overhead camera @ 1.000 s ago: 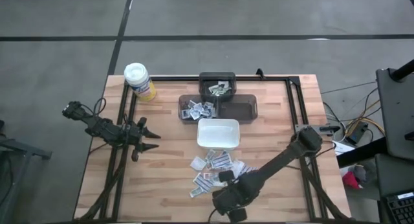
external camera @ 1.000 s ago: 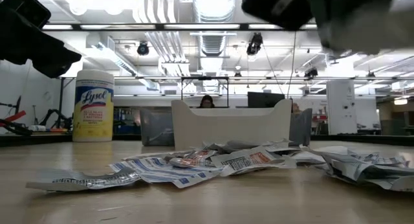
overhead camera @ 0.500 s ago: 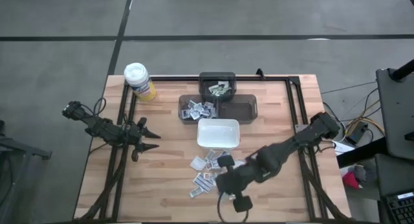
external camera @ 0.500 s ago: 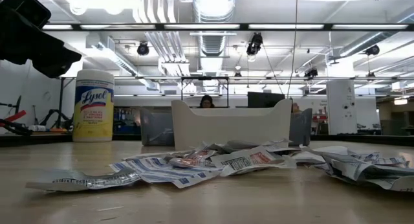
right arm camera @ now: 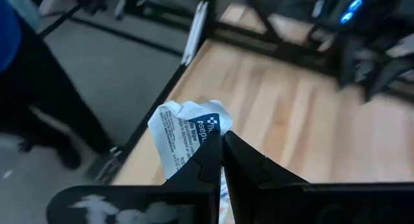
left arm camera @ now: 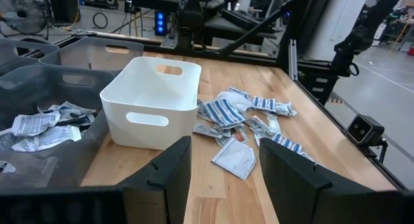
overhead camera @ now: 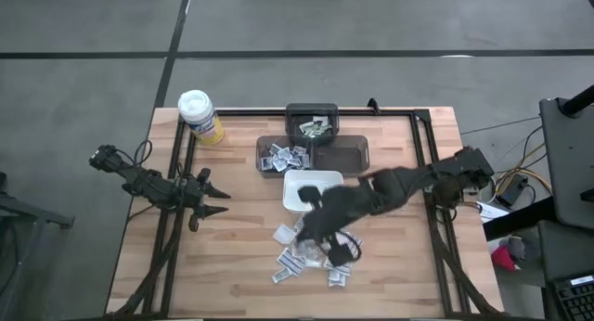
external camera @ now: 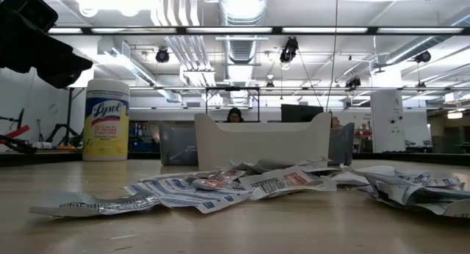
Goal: Pick & Place First Aid Supplies
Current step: Put the alcohol pad into the left black bin
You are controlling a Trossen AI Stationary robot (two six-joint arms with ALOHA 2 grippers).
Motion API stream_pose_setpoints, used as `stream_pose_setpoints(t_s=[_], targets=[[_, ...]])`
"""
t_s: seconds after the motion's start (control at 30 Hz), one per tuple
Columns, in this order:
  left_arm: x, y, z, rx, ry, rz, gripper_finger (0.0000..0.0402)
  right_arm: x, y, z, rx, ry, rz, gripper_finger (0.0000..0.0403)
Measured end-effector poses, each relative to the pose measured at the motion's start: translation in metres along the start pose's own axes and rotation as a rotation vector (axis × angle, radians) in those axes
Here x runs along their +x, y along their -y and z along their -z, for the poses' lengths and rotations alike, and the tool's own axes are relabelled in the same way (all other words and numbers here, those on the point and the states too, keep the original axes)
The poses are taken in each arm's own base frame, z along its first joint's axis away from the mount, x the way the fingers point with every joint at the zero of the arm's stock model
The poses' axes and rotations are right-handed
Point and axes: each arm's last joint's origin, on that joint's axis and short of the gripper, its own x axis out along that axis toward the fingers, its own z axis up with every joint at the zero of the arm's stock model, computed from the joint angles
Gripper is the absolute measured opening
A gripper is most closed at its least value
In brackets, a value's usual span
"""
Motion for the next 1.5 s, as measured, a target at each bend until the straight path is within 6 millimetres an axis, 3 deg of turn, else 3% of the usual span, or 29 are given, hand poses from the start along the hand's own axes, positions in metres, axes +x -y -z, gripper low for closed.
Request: stream_pose_setpoints(t_s=[0.37, 0.7, 1.0, 1.23, 1.5], targets=[[0.000, 0.000, -0.001, -0.002, 0.005, 0.001, 0.0177, -0.012, 0.078, -0.015, -0.032, 0.213, 0.205, 0.0008], [0.000, 0.000, -0.001, -0.002, 0.006, 0.000, 0.0177, -0.020, 0.144, -0.004, 0.058, 0.210, 0.568, 0.0008], [0.000, -0.001, -0.001, 0.005, 0.014, -0.031, 0.0177, -0.013, 0.177, 0.014, 0.110, 0.095, 0.804, 0.0008], [0.000, -0.002, -0.001, 0.005, 0.023, -0.067, 0.0177, -0.002, 0.198, 0.036, 0.104, -0.078, 0.877, 0.0008], [0.000, -0.002, -0.002, 0.000, 0.032, -0.091, 0.0177, -0.015, 0.221, 0.063, 0.167, -0.266, 0.893, 0.0008]])
